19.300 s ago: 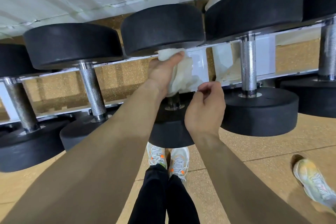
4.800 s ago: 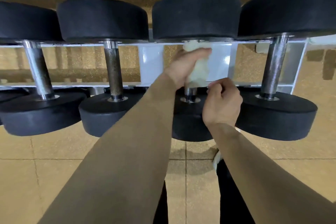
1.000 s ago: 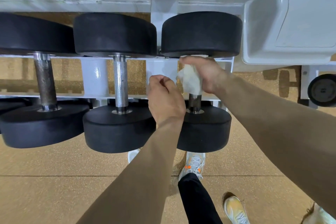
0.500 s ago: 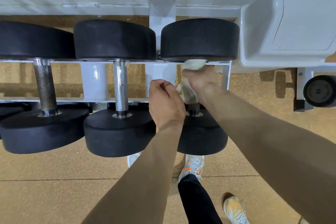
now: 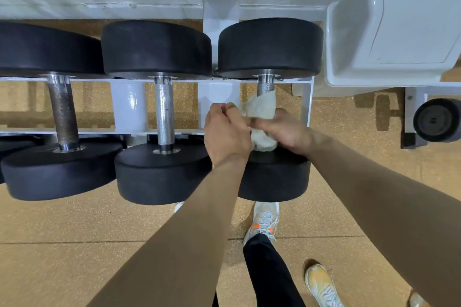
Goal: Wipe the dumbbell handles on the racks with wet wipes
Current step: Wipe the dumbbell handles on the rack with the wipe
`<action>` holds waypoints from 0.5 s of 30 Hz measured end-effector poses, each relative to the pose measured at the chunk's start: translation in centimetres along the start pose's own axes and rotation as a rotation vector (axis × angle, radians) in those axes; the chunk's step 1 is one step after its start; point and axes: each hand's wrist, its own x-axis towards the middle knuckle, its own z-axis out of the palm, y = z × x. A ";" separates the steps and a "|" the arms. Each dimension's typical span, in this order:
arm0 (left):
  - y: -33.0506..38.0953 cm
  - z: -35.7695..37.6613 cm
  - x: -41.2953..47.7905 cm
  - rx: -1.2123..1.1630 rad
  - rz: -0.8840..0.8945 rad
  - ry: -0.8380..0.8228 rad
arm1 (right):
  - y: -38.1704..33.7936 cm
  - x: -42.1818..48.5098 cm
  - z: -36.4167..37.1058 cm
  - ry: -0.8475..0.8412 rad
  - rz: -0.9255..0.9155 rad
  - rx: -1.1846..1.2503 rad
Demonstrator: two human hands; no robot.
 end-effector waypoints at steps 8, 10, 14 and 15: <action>0.5 -1.4 -0.6 -0.165 -0.083 -0.222 | -0.3 -5.6 -1.6 0.451 -0.245 -0.255; 1.2 -2.1 -1.2 -0.297 -0.150 -0.318 | -0.8 -6.6 -2.1 0.311 -0.251 0.125; 1.9 -2.9 -1.5 -0.313 -0.171 -0.486 | -1.7 -7.7 -3.1 -0.145 -0.081 0.694; 2.0 -3.3 -1.5 -0.351 -0.173 -0.534 | -1.9 -7.7 -3.2 -0.240 -0.051 0.757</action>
